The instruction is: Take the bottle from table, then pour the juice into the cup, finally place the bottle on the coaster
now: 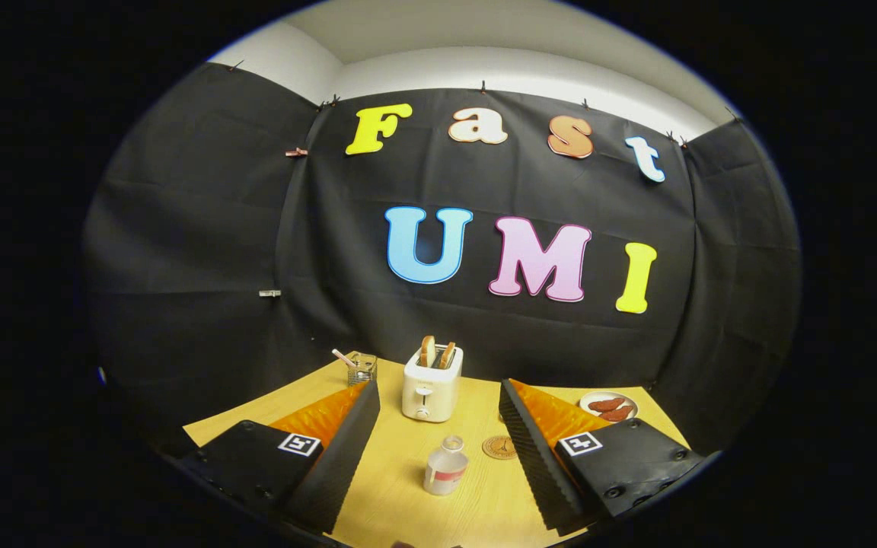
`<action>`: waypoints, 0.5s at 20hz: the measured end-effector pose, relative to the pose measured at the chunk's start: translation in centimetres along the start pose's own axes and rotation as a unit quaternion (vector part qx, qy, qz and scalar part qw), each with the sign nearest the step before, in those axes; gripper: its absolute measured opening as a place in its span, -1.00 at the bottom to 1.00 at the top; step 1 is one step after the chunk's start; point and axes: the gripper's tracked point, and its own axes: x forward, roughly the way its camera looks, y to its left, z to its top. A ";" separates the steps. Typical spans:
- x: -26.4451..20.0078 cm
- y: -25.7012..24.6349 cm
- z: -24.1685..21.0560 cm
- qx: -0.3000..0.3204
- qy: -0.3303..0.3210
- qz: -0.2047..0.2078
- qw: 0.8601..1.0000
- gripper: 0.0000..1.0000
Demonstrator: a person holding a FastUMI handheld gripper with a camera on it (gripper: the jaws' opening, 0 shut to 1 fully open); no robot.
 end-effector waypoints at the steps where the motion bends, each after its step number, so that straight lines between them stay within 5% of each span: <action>1: -0.1 -0.5 -0.4 -0.005 0.002 -0.002 1.000 0.95; 10: 0.5 -1.6 -1.8 0.018 0.013 -0.071 0.997 0.95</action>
